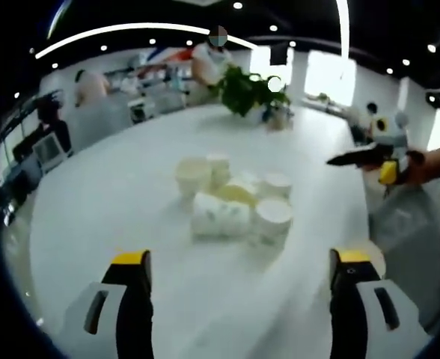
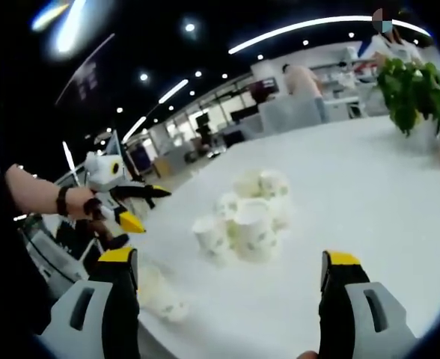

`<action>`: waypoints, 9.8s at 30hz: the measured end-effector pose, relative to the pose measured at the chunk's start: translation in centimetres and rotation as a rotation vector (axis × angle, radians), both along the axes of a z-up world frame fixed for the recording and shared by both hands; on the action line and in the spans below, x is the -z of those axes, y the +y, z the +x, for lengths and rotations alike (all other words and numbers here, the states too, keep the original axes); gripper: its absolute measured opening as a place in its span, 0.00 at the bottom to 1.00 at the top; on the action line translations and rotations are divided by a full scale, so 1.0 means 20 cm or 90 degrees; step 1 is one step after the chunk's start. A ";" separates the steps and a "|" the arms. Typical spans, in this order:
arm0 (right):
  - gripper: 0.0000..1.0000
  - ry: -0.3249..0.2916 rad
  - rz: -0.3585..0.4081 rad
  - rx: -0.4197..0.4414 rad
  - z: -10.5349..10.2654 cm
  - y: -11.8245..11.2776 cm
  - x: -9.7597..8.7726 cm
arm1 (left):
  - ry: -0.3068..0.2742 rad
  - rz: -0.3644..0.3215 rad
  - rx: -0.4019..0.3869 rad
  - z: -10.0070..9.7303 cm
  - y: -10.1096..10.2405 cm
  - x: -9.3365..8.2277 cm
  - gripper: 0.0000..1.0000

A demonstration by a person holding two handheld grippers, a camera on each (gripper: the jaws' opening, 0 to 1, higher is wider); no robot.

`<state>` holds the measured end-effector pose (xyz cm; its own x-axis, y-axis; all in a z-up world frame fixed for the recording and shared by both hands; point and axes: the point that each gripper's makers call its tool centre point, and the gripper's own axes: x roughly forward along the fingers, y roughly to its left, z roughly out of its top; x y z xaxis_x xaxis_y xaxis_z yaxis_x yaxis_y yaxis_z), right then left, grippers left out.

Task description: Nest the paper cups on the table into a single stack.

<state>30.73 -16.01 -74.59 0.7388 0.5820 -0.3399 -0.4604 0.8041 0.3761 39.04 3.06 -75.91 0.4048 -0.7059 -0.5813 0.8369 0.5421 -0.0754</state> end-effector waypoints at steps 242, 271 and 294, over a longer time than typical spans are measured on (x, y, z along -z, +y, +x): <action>1.00 -0.011 -0.104 -0.026 0.02 -0.04 0.01 | -0.002 0.085 0.378 -0.70 -0.22 -0.40 0.00; 1.00 0.000 -0.100 -0.023 0.00 -0.04 0.04 | -0.093 0.245 0.552 -0.88 -0.25 -0.24 0.00; 1.00 0.009 -0.096 -0.022 -0.01 -0.06 0.05 | -0.178 0.353 0.679 -0.92 -0.29 -0.11 0.00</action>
